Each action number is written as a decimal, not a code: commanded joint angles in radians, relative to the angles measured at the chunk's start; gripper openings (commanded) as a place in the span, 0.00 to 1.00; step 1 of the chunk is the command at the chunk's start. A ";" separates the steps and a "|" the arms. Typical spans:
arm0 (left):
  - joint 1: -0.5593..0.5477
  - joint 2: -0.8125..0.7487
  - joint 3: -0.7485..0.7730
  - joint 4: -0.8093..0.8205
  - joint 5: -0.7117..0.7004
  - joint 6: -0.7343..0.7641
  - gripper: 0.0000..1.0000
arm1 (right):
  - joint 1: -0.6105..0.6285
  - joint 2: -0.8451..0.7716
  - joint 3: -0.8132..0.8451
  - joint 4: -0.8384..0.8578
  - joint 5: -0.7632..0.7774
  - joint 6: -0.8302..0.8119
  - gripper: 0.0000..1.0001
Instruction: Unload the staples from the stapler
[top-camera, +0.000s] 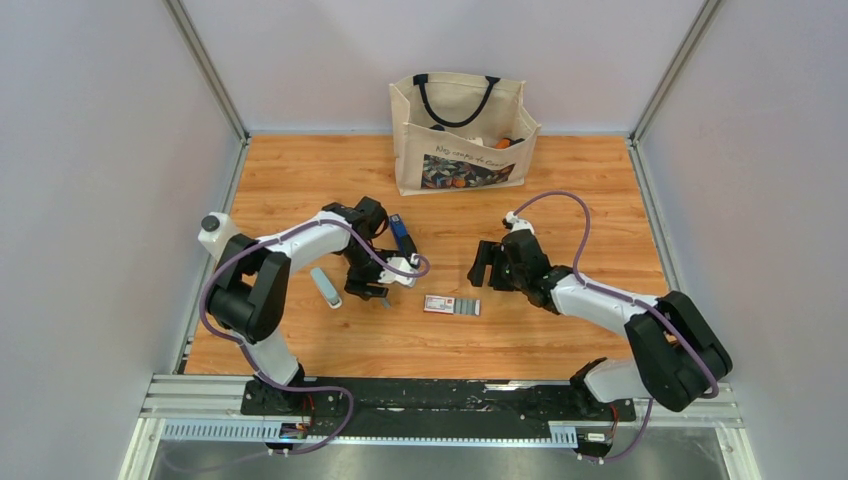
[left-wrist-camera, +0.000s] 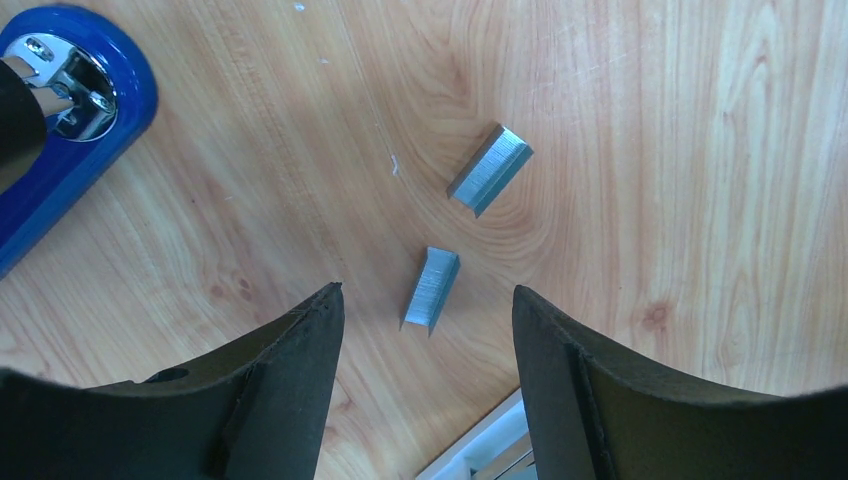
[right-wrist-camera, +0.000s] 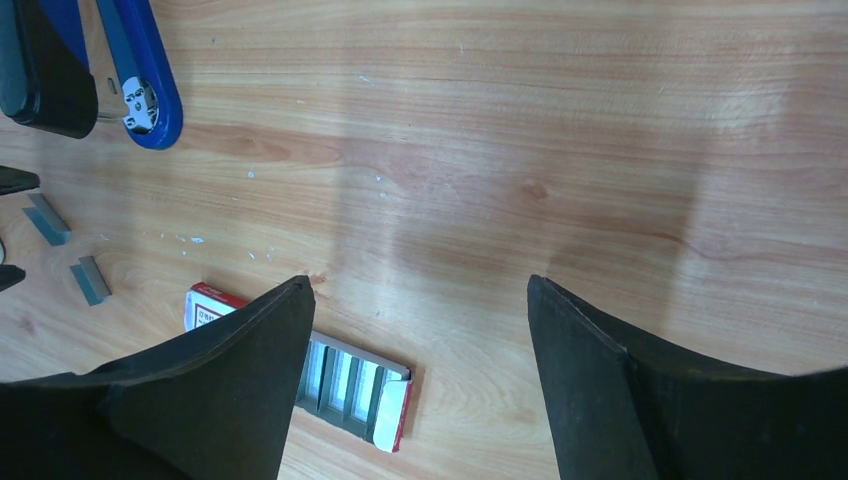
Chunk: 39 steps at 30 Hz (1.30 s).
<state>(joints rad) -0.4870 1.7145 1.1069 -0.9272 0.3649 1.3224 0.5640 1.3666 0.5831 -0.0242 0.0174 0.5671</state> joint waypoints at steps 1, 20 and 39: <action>-0.018 -0.026 -0.024 0.031 -0.026 0.020 0.71 | 0.004 -0.040 -0.012 0.056 0.000 -0.007 0.81; -0.065 -0.019 -0.101 0.156 -0.109 0.005 0.46 | 0.002 -0.037 -0.003 0.052 0.000 -0.007 0.79; -0.081 -0.055 -0.078 0.182 -0.098 -0.120 0.16 | 0.002 -0.052 0.001 0.044 -0.034 -0.012 0.79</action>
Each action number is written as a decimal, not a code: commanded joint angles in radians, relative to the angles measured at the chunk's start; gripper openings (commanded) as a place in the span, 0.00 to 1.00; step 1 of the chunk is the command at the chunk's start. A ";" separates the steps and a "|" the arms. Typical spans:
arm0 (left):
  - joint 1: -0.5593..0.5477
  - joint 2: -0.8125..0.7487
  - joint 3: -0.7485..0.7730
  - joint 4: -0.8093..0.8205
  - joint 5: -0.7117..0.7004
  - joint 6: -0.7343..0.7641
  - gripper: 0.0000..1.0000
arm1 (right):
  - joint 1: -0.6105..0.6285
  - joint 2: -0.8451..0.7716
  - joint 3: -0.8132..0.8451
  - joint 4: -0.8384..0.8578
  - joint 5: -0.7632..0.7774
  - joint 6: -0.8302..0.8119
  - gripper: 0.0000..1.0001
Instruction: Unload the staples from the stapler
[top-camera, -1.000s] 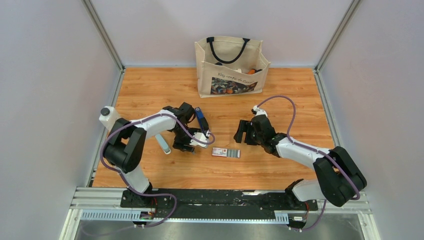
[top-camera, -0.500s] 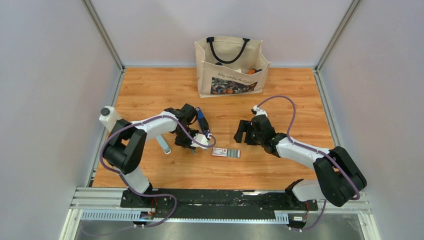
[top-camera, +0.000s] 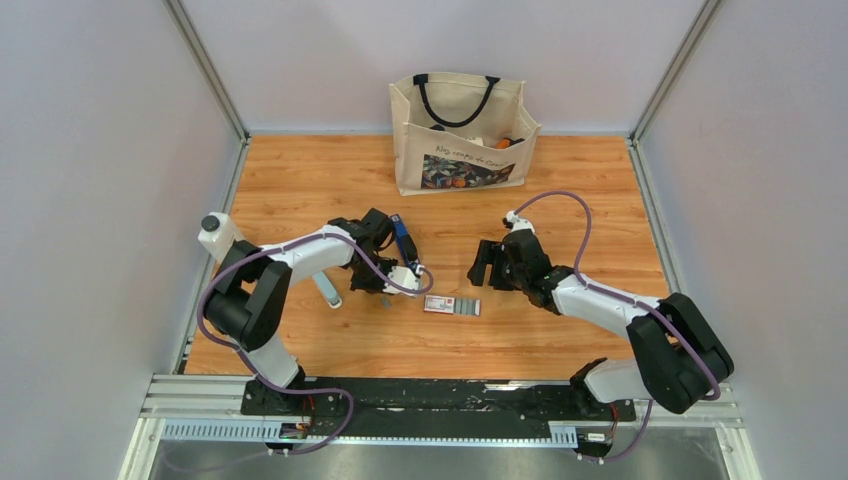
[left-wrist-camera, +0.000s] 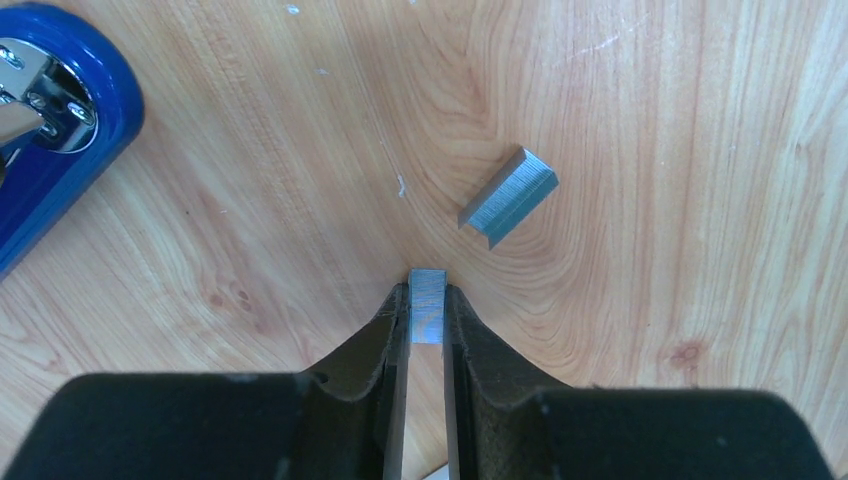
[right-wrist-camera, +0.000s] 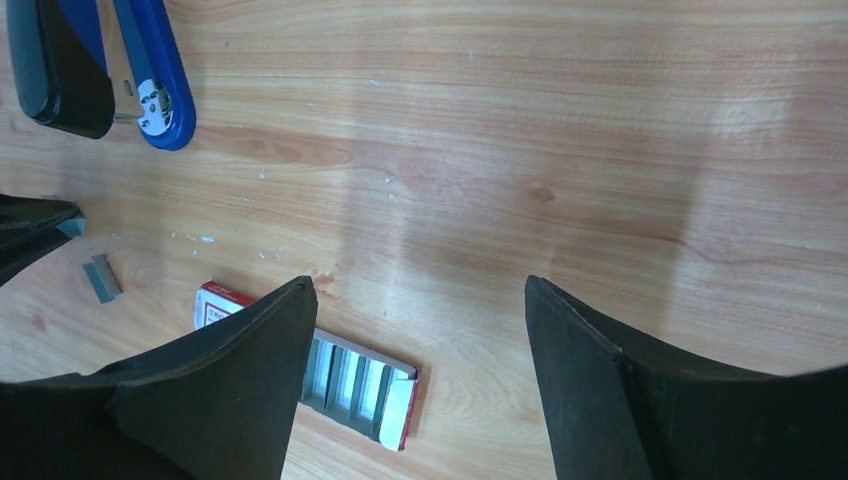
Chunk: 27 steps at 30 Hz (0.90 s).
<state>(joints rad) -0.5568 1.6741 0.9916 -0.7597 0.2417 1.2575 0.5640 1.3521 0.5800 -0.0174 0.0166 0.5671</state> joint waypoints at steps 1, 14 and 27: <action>-0.009 -0.017 0.053 0.007 0.027 -0.076 0.15 | 0.002 -0.045 0.007 0.031 -0.033 -0.016 0.79; 0.081 -0.183 0.459 -0.205 0.499 -0.585 0.10 | 0.002 -0.298 0.195 -0.141 -0.081 -0.144 0.92; 0.239 -0.402 0.066 1.177 0.949 -2.064 0.11 | 0.016 -0.329 0.303 0.143 -0.552 -0.027 0.84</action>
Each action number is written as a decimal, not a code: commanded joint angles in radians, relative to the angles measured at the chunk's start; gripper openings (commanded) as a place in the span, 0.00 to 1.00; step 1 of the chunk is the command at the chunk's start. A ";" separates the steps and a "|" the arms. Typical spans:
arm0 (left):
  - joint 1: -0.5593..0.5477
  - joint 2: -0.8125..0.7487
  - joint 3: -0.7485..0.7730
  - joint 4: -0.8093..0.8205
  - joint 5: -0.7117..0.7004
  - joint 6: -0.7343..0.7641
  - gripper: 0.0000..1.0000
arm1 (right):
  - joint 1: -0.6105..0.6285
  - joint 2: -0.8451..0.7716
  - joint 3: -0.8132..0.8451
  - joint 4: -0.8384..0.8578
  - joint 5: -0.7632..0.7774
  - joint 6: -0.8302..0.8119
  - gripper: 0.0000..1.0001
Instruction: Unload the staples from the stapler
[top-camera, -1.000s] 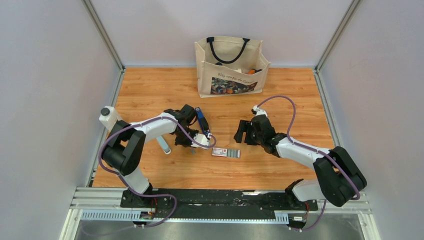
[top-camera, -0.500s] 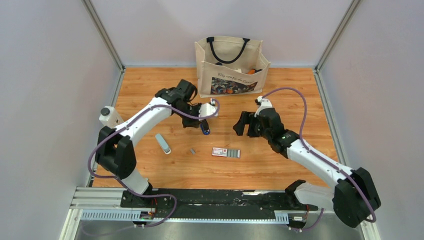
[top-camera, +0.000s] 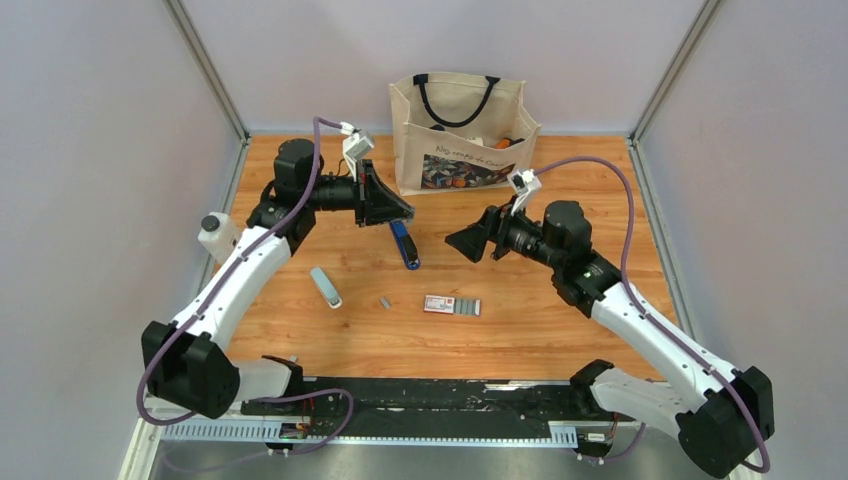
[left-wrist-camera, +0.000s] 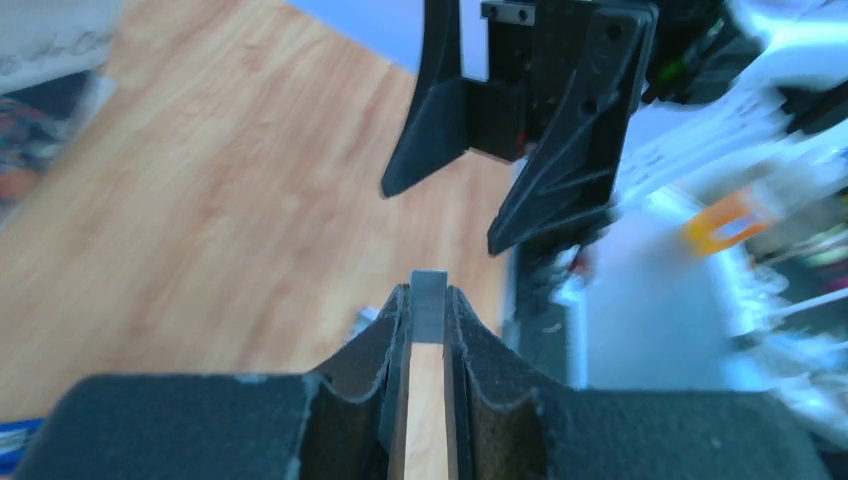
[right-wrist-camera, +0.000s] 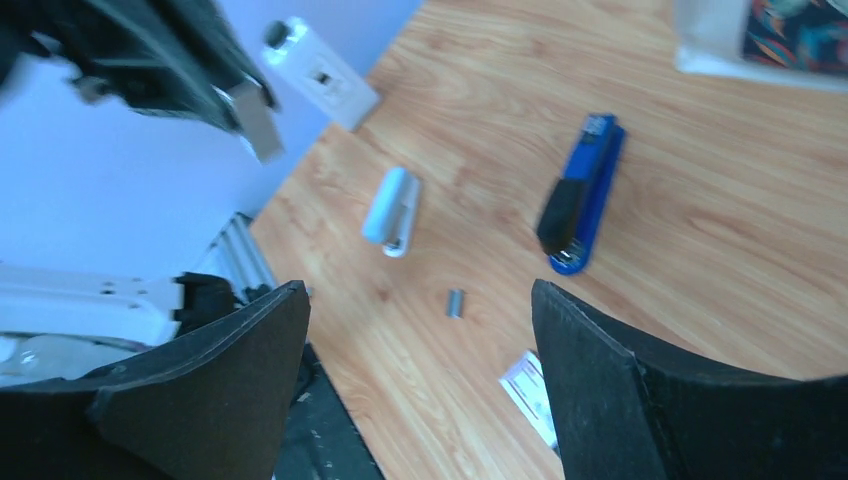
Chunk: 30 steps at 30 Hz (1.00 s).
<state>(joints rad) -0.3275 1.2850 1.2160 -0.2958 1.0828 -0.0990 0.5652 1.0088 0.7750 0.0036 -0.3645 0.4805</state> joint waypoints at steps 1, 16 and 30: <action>0.010 -0.010 -0.206 0.935 0.079 -0.940 0.11 | 0.022 0.023 0.134 0.122 -0.183 0.067 0.84; 0.015 0.005 -0.338 1.544 -0.064 -1.481 0.11 | 0.140 0.097 0.247 0.234 -0.177 0.130 0.72; 0.015 -0.016 -0.404 1.563 -0.058 -1.469 0.11 | 0.167 0.162 0.271 0.306 -0.154 0.165 0.63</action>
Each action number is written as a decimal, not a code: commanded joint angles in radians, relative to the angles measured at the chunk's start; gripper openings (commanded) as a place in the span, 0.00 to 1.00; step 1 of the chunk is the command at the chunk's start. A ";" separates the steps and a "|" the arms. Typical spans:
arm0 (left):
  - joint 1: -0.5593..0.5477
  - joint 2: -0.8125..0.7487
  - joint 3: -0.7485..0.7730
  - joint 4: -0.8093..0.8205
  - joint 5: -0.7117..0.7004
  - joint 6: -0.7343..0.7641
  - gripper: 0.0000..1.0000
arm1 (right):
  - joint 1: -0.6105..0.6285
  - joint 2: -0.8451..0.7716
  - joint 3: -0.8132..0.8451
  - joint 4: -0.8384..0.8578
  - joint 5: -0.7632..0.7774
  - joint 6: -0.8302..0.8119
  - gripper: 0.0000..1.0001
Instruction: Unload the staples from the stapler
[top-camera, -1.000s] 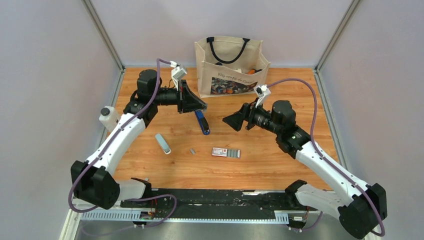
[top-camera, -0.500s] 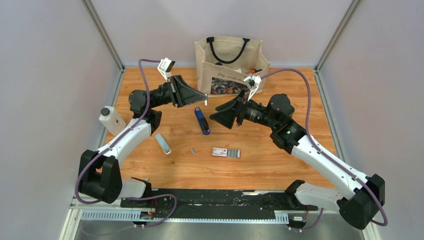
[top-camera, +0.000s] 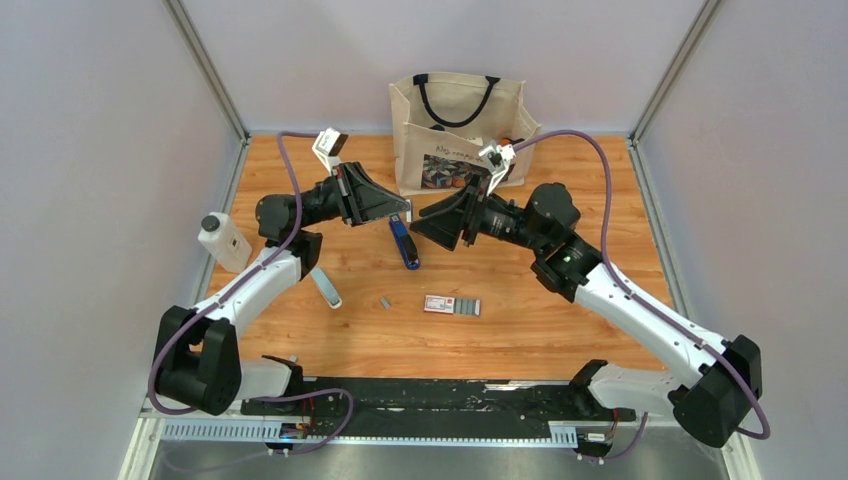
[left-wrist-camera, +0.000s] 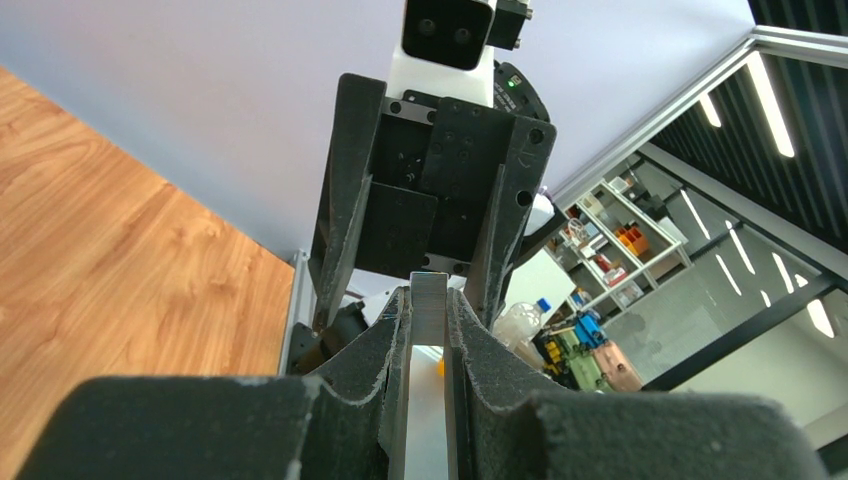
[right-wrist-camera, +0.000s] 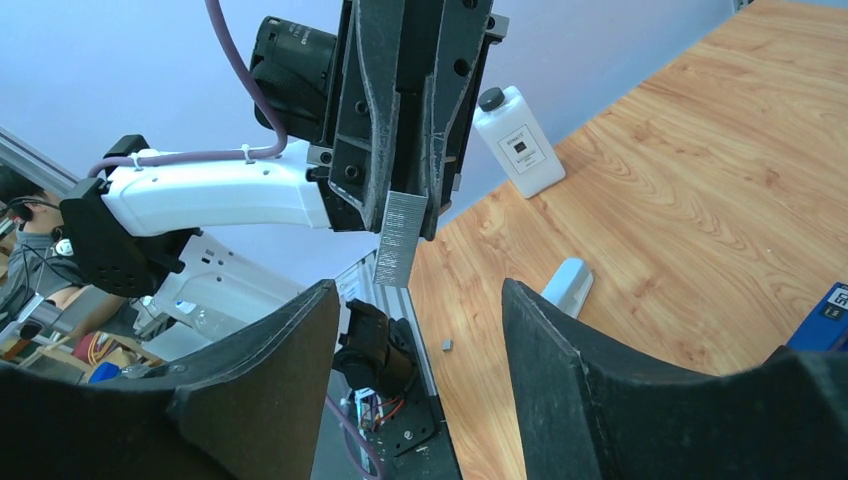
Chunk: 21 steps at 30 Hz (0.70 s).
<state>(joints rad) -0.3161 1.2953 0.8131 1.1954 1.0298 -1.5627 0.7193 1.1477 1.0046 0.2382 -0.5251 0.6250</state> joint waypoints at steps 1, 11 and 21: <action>0.003 -0.027 -0.003 0.073 -0.004 -0.002 0.11 | 0.014 0.030 0.045 0.079 0.005 0.024 0.63; 0.005 -0.027 -0.020 0.072 0.003 0.012 0.11 | 0.017 0.061 0.054 0.121 0.005 0.047 0.55; 0.003 -0.019 -0.012 0.072 0.010 0.033 0.11 | 0.017 0.070 0.058 0.133 0.028 0.059 0.32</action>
<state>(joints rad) -0.3145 1.2949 0.7879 1.2091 1.0309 -1.5562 0.7319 1.2102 1.0172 0.3149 -0.5190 0.6743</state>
